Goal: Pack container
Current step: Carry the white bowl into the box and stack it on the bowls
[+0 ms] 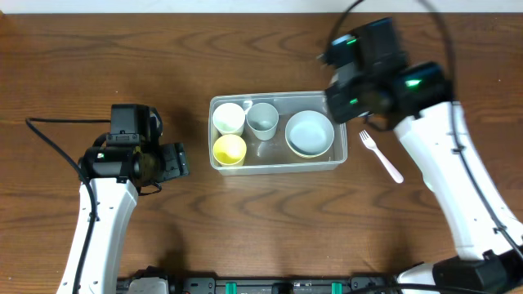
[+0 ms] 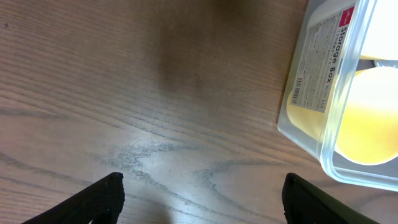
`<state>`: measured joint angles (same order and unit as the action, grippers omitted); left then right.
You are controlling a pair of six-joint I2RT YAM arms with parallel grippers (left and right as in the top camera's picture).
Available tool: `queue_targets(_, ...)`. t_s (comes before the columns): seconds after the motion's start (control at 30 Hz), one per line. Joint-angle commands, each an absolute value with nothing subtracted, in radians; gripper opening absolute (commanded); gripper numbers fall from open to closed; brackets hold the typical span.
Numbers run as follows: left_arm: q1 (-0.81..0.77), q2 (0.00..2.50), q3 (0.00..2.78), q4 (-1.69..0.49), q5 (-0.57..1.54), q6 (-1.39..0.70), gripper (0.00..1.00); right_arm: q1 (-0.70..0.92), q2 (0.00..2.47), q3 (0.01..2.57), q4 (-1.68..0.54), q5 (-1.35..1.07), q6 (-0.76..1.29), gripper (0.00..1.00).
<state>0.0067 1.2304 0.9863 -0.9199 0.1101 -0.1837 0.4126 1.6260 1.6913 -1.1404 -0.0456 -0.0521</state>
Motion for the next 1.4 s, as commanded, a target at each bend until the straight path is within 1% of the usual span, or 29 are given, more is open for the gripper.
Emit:
queue_targets(0.0,0.013,1.229,0.984,-0.927,0.120,-0.193,0.81,0.493,1.662,1.666,-1.141,0.014,0.009,0.01)
queue_targets(0.17,0.013,1.229,0.984,-0.936,0.120,-0.192,0.81,0.544,1.737,1.641,-1.137,0.019,0.015,0.01)
queue_targets(0.47,0.013,1.229,0.984,-0.937,0.120,-0.192,0.81,0.550,1.882,1.635,-1.121,0.018,0.014,0.01)
queue_targets(0.7,0.013,1.229,0.984,-0.937,0.120,-0.192,0.81,0.550,1.898,1.635,-1.081,0.018,0.010,0.01)
queue_targets(0.77,0.013,1.229,0.984,-0.937,0.120,-0.192,0.81,0.550,1.898,1.635,-1.081,0.018,0.010,0.03)
queue_targets(0.8,0.013,1.229,0.984,-0.937,0.120,-0.192,0.81,0.550,1.898,1.635,-1.081,0.018,0.009,0.07)
queue_targets(0.83,0.013,1.229,0.984,-0.937,0.120,-0.192,0.81,0.550,1.898,1.635,-1.081,0.018,0.009,0.15)
queue_targets(0.9,0.013,1.229,0.984,-0.937,0.120,-0.193,0.81,0.551,1.898,1.635,-1.081,0.018,0.000,0.23)
queue_targets(1.0,0.013,1.229,0.984,-0.937,0.120,-0.192,0.81,0.551,1.898,1.635,-1.081,0.018,-0.005,0.29)
queue_targets(1.37,0.013,1.229,0.984,-0.938,0.120,-0.192,0.81,0.551,1.898,1.635,-1.081,0.018,-0.004,0.29)
